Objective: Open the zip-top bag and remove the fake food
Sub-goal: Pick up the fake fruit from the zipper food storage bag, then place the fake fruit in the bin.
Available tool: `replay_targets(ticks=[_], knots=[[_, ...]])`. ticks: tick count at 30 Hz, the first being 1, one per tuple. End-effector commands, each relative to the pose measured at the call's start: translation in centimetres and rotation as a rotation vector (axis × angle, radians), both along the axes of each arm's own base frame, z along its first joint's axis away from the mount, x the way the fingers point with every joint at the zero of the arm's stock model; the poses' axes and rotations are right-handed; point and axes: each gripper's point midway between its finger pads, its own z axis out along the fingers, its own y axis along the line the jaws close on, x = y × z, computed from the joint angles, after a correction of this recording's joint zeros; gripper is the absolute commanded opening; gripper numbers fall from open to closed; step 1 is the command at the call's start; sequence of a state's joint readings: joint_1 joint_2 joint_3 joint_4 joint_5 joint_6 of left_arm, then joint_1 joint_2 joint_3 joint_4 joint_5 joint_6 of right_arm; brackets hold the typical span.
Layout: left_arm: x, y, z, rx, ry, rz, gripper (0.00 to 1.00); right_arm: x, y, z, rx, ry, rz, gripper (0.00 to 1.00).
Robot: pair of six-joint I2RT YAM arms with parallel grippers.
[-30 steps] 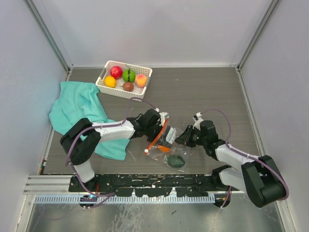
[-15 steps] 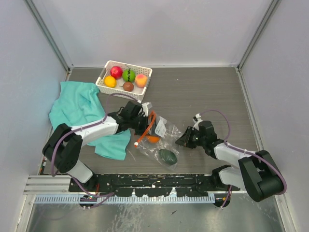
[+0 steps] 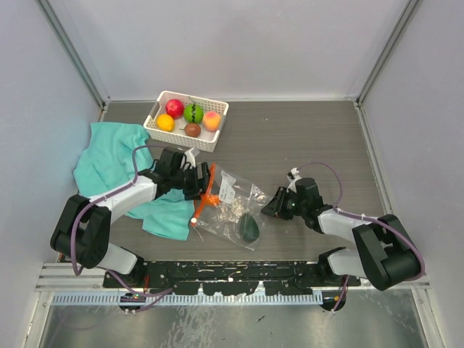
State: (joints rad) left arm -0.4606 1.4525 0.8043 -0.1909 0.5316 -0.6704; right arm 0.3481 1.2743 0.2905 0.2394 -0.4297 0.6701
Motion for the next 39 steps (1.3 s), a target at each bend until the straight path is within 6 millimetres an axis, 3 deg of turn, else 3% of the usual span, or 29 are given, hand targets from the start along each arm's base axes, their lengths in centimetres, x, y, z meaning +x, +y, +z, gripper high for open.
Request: replay_targets(ticks=[1, 4, 15, 17, 28, 39], knots=[[0.6, -0.2, 2.4, -0.095, -0.058, 0.003, 0.43, 2.3, 1.2, 3.4, 0.053, -0.154, 0.034, 0.34], [1.2, 0.9, 2.2, -0.096, -0.064, 0.048, 0.4, 2.8, 1.4, 4.8, 0.062, -0.207, 0.04, 0.4], [2.7, 4.9, 3.2, -0.165, -0.101, 0.204, 0.39, 3.3, 1.9, 7.9, 0.103, -0.312, 0.077, 0.44], [2.8, 5.8, 4.4, -0.185, -0.137, 0.233, 0.39, 3.2, 2.0, 8.4, 0.114, -0.328, 0.087, 0.45], [4.3, 11.3, 6.2, -0.175, -0.222, 0.407, 0.4, 2.6, 2.3, 11.2, 0.154, -0.413, 0.124, 0.45], [7.6, 13.6, 7.8, -0.068, -0.261, 0.497, 0.38, 2.3, 2.3, 13.2, 0.17, -0.465, 0.135, 0.46]])
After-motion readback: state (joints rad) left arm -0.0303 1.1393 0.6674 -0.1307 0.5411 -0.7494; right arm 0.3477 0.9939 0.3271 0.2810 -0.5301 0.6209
